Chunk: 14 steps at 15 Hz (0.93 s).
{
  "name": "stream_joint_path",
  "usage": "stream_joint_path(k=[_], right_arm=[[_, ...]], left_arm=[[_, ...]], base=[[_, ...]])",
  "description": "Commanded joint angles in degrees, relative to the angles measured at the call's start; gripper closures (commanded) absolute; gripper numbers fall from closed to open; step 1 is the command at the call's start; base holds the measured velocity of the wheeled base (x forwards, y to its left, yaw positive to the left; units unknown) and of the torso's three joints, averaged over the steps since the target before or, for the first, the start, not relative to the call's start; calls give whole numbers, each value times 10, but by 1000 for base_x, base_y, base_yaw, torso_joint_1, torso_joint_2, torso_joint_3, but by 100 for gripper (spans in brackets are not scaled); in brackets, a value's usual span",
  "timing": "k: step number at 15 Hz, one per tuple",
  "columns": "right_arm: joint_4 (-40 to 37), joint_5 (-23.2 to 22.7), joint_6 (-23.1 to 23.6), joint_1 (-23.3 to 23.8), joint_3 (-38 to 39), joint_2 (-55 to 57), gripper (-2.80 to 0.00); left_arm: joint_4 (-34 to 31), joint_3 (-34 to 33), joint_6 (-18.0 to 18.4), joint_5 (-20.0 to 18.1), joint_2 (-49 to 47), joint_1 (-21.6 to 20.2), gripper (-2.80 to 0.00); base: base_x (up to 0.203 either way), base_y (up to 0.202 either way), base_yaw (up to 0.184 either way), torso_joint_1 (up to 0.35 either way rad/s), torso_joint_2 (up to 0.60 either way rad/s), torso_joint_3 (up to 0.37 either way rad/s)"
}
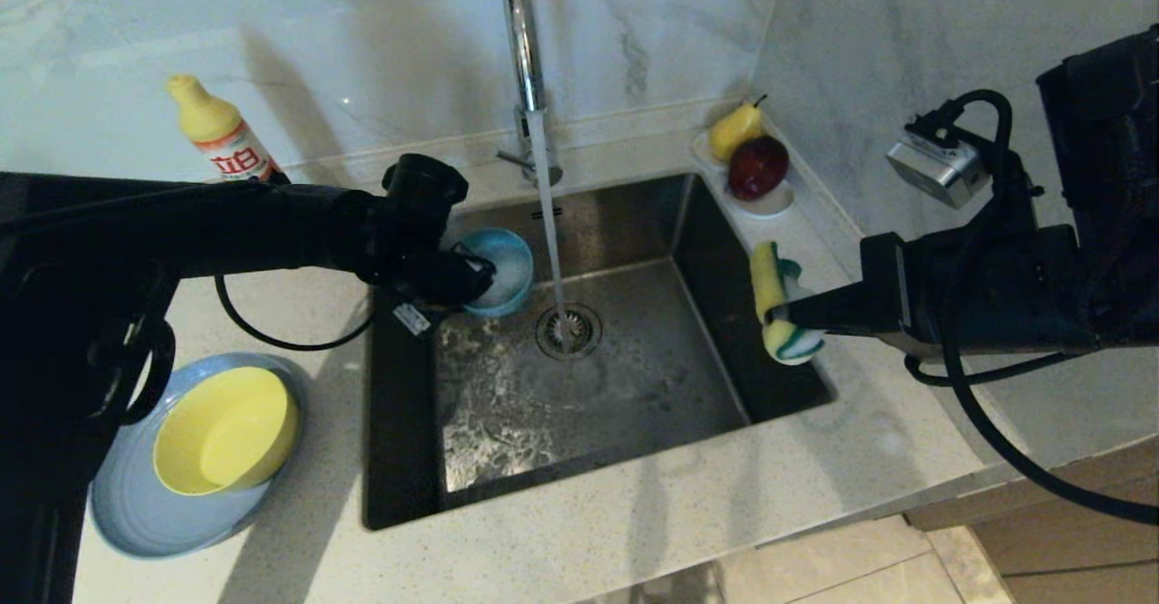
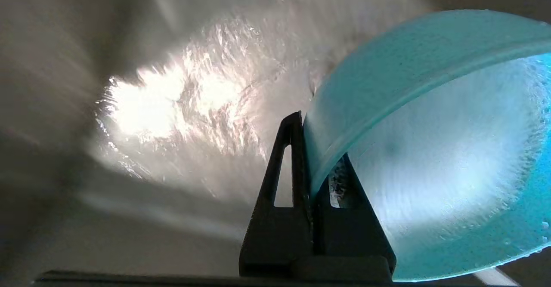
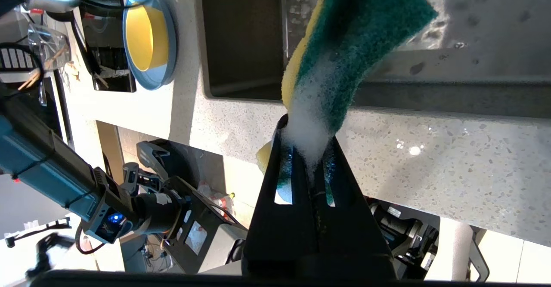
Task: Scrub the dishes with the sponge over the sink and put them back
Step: Rinse the bowl
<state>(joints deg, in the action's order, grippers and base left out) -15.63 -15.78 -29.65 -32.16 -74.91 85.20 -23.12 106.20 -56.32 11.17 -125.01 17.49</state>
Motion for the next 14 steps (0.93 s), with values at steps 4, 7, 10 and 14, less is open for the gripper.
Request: stream_joint_path(k=[4,7,10,14], right_arm=[[0,-1,-1,0,6,6,0],[0,-1,-1,0,4,8,0],[0,-1,-1,0,1,11,0],[0,-1,-1,0,-5,20,0]], left_arm=[[97,-52,125,151,67,0,0],[259,-165,225,176,108,6,0],[527,-301,374,180,141,15,0],[918,-429,589,196,132,25,0]], base=[[0,0,0,0,0,0],[0,0,0,0,0,0],[0,0,0,0,0,0],[0,0,0,0,0,0]])
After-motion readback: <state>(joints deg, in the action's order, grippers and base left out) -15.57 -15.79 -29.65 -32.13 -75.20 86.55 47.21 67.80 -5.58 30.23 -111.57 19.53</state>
